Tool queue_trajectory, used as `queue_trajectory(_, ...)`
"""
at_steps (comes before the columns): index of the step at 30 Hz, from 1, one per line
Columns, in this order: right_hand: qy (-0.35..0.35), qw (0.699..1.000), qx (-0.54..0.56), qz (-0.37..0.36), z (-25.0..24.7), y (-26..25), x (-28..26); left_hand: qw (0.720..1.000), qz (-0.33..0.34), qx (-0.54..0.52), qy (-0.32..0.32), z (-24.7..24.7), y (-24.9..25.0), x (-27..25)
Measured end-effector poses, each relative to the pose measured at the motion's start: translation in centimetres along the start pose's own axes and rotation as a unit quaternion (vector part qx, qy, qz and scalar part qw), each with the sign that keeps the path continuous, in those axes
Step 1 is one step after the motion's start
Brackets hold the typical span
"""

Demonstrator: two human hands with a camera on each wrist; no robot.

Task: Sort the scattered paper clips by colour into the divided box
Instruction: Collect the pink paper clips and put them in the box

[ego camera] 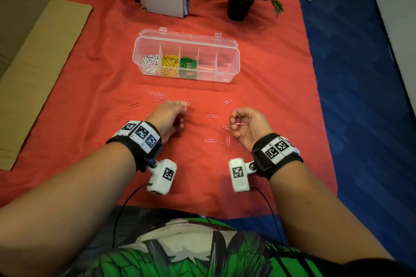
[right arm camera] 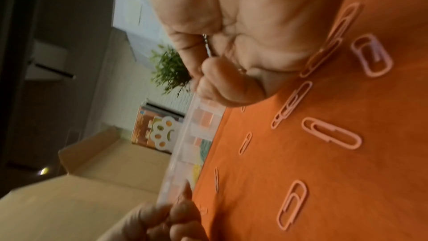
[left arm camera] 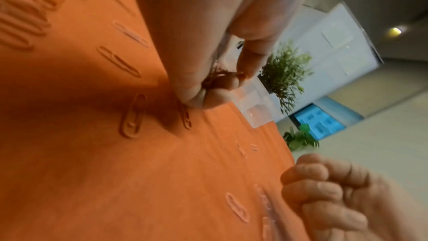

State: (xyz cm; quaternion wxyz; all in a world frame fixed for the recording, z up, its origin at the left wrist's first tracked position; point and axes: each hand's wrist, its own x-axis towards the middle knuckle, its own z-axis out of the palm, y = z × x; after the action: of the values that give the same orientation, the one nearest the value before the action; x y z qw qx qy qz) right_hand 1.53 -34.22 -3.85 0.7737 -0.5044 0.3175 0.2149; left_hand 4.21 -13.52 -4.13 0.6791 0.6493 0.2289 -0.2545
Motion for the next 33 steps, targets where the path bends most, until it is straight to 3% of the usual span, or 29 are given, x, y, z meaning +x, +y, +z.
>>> queue_trajectory(4,0.031,0.998,-0.057,-0.026,-1.4,0.3,-0.5,0.986,-0.097,-0.123,-0.064,0.8,0.3,-1.2)
queue_trajectory(7,0.06,0.975,-0.209,-0.044,-2.1,0.7,-0.3,0.989,-0.091,-0.078,-0.086,1.9,-0.2,-1.4)
queue_trajectory(10,0.091,0.887,-0.444,-0.085,-2.4,0.9,-0.1,0.992,-0.069,0.029,-0.097,3.3,-1.1,-1.5)
queue_trajectory(14,0.116,0.771,-0.609,-0.146,-2.0,1.5,-0.2,0.972,0.004,0.222,-0.076,4.9,-1.8,-1.5)
queue_trajectory(16,0.125,0.738,-0.639,-0.177,-1.7,1.9,-0.1,0.928,0.075,0.357,-0.068,5.3,-2.0,-1.7)
queue_trajectory(18,0.116,0.707,-0.668,-0.2,-1.5,2.2,0.1,0.854,0.146,0.498,-0.049,5.3,-2.6,-1.6)
queue_trajectory(20,0.109,0.674,-0.7,-0.21,-1.3,2.4,0.1,0.794,0.196,0.573,-0.043,5.2,-3.3,-1.5)
queue_trajectory(22,0.106,0.658,-0.711,-0.226,-1.1,2.6,-0.1,0.758,0.237,0.605,-0.051,5.2,-3.8,-1.4)
queue_trajectory(25,0.103,0.651,-0.714,-0.237,-0.9,2.6,-0.1,0.735,0.259,0.623,-0.073,5.2,-4.1,-1.4)
queue_trajectory(27,0.101,0.637,-0.724,-0.245,-0.7,2.7,0.0,0.736,0.257,0.621,-0.081,5.3,-4.2,-1.4)
queue_trajectory(29,0.101,0.627,-0.734,-0.241,-0.5,2.6,0.1,0.755,0.262,0.595,-0.082,5.2,-4.3,-1.6)
queue_trajectory(31,0.098,0.632,-0.738,-0.216,-0.4,2.5,0.2,0.798,0.255,0.541,-0.077,5.1,-4.3,-1.6)
queue_trajectory(33,0.09,0.657,-0.725,-0.186,-0.4,2.2,0.5,0.869,0.205,0.445,-0.073,4.9,-4.2,-1.3)
